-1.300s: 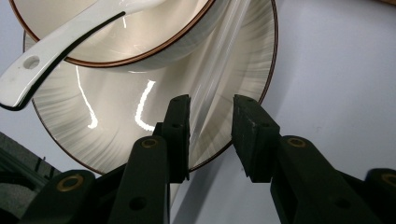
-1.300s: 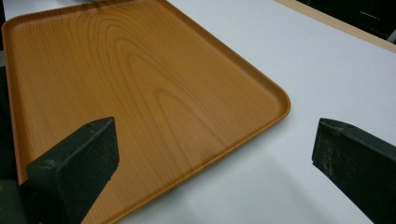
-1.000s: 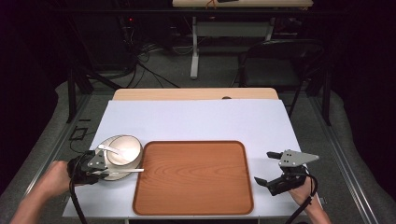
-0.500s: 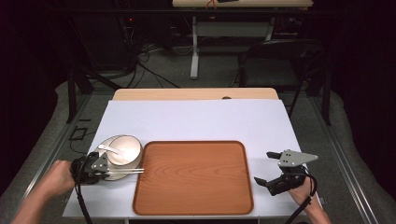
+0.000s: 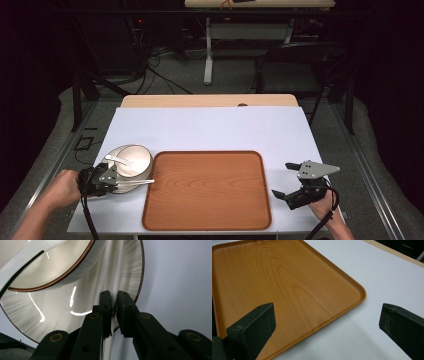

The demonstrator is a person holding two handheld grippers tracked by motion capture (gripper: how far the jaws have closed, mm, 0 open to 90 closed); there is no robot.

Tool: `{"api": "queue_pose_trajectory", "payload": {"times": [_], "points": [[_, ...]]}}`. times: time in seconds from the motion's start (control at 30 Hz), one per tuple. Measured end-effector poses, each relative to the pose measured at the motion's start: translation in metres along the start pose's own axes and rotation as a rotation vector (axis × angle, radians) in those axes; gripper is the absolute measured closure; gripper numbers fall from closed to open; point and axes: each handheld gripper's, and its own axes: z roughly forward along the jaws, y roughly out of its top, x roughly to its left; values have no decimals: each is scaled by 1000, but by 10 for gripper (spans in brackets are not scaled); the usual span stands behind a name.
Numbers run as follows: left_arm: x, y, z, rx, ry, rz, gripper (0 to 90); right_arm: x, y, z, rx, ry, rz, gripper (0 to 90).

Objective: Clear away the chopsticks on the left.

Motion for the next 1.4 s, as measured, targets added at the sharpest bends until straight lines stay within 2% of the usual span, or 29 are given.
{"api": "queue_pose_trajectory", "payload": {"times": [0.2,0.4,0.73,0.83,0.87,0.9,1.0,1.2,1.33,1.4], "points": [[-2,5,-1,9,-14,36,841,0,0,0,2,-4,3,7],[-3,8,-4,9,-28,33,844,0,0,0,0,-6,4,8],[-9,16,-13,-20,-39,-4,845,0,0,0,4,-6,4,8],[-10,18,-19,-63,-37,-23,846,-1,0,1,-1,-6,6,8],[-10,18,-19,-63,-37,-23,846,-1,0,1,-1,-6,6,8],[-12,19,-21,-86,-44,-41,846,-2,0,2,7,-7,7,8],[-13,22,-24,-73,-37,-48,847,-1,0,1,6,-11,6,7],[-15,29,-27,-76,-53,-83,846,0,1,-1,-1,-20,-2,8],[-18,36,-29,-91,-56,-115,846,0,1,0,3,-18,0,7],[-18,37,-29,-96,-55,-115,847,0,1,0,1,-18,1,7]]}}
